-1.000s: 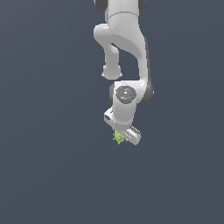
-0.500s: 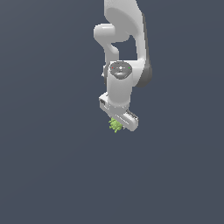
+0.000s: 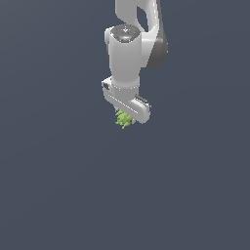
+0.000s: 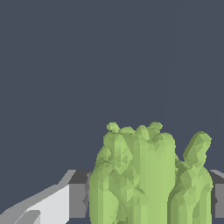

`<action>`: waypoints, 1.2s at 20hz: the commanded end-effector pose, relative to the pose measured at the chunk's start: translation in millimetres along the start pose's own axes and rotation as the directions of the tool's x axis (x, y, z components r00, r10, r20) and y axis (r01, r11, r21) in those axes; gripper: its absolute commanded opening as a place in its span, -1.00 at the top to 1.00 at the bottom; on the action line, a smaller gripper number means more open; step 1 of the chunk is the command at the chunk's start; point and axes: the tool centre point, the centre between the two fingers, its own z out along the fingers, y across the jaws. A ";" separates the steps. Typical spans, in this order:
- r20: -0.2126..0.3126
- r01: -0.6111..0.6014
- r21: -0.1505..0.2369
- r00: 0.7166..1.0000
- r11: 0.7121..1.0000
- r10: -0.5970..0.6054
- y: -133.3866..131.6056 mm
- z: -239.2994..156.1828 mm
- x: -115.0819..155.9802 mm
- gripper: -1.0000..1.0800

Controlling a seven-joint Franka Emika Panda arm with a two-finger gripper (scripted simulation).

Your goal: Pick up the object and move it to a goal position.

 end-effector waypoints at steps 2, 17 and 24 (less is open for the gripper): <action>0.000 0.000 0.000 1.000 1.000 0.000 17.3 -34.3 -4.9 1.00; -0.001 -0.001 -0.001 1.000 1.000 0.001 81.5 -169.4 -20.6 1.00; -0.002 0.000 -0.002 1.000 1.000 0.000 94.2 -199.7 -22.9 1.00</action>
